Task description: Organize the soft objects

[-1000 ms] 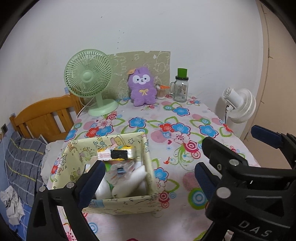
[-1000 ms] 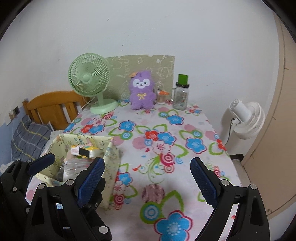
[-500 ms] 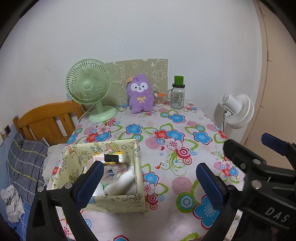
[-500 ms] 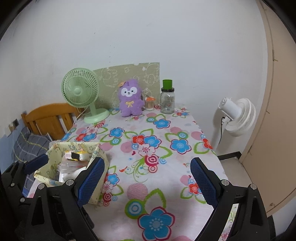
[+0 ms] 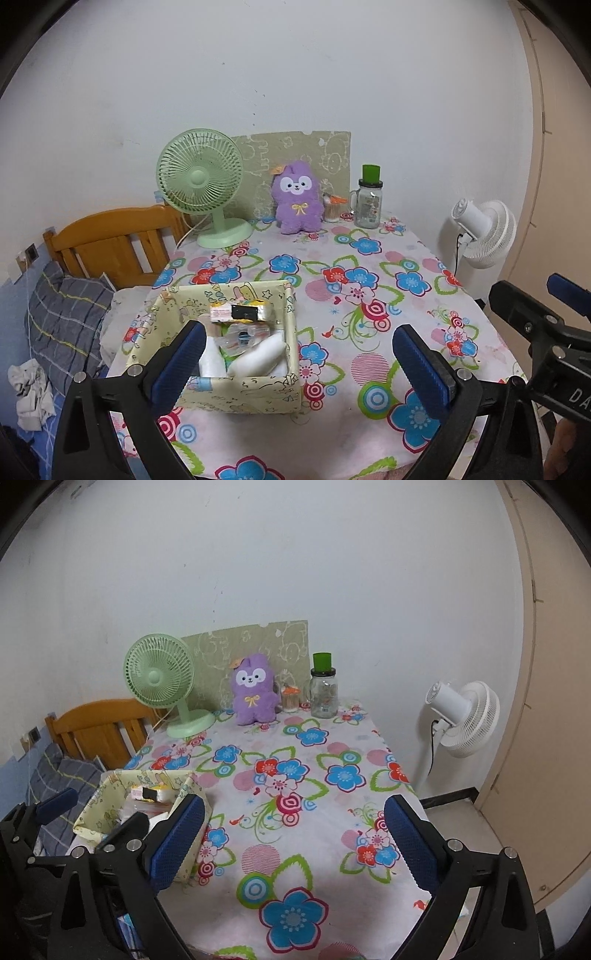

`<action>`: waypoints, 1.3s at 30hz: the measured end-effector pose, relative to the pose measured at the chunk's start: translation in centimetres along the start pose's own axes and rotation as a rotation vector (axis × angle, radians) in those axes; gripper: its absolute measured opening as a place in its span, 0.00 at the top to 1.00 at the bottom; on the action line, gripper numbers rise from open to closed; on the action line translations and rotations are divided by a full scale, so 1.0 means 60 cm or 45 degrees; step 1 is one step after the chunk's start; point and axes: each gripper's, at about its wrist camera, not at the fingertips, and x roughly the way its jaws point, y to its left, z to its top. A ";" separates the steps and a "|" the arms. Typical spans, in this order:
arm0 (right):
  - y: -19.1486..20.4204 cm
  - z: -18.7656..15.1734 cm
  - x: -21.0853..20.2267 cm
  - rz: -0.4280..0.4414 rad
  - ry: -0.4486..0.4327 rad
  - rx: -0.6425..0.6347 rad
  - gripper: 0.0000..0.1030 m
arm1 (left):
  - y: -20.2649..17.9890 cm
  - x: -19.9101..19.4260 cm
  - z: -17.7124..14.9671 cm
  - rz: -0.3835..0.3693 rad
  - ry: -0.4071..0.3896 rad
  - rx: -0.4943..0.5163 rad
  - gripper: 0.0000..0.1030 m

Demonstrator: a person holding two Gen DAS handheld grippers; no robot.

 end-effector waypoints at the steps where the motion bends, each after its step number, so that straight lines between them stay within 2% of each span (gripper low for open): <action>1: -0.002 -0.001 -0.003 0.004 -0.005 0.004 0.03 | 0.002 -0.005 0.000 0.004 -0.010 -0.003 0.01; 11: -0.013 -0.011 -0.032 -0.032 -0.025 -0.004 0.03 | 0.009 -0.029 -0.008 -0.028 -0.052 -0.037 0.00; 21: -0.020 -0.018 -0.054 -0.045 -0.039 -0.021 0.03 | -0.008 -0.048 -0.005 -0.033 -0.109 -0.009 0.00; 39: -0.016 -0.017 -0.057 -0.024 -0.063 -0.006 0.02 | 0.014 -0.054 -0.004 -0.038 -0.118 -0.047 0.00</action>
